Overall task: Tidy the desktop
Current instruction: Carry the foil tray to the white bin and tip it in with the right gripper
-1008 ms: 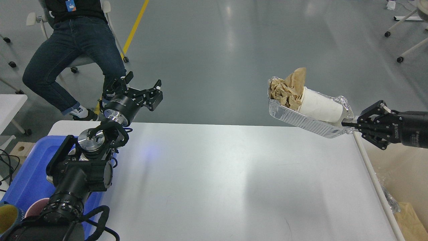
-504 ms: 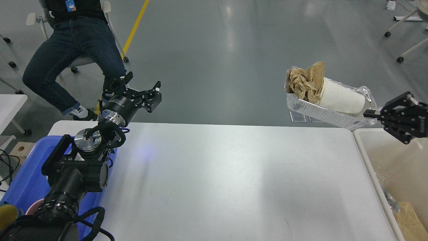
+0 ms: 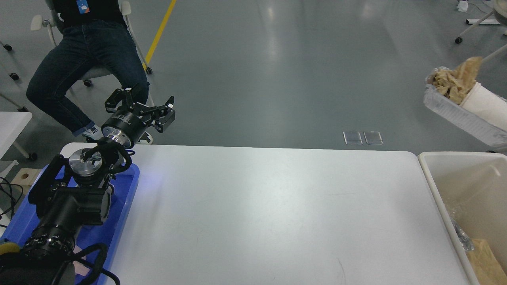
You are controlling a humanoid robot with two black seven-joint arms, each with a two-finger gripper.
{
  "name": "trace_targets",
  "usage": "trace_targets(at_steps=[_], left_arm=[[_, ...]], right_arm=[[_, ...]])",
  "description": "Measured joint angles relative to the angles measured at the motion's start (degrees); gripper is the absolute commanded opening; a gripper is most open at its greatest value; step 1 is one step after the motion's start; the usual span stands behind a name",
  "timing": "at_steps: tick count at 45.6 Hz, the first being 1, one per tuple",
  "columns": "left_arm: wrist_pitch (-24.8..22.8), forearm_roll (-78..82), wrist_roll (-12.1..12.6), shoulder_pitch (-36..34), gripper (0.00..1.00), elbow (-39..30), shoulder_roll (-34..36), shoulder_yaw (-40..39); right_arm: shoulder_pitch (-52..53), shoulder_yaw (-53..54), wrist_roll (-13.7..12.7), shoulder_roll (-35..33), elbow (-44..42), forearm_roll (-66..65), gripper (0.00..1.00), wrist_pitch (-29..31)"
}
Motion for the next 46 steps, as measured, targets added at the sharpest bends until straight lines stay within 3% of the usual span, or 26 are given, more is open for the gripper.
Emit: trace_targets(at_steps=[21,46], left_arm=[[1.2,0.1,0.0,0.7,0.97,0.0,2.5,0.4],[2.7,0.2,-0.1,0.6,0.97,-0.2,6.2,0.6]], right_arm=[[-7.5,-0.3,0.2,5.7,-16.0,-0.3,0.00,-4.3],[-15.0,-0.4,-0.3,12.1,-19.0,0.0,0.00,-20.3]])
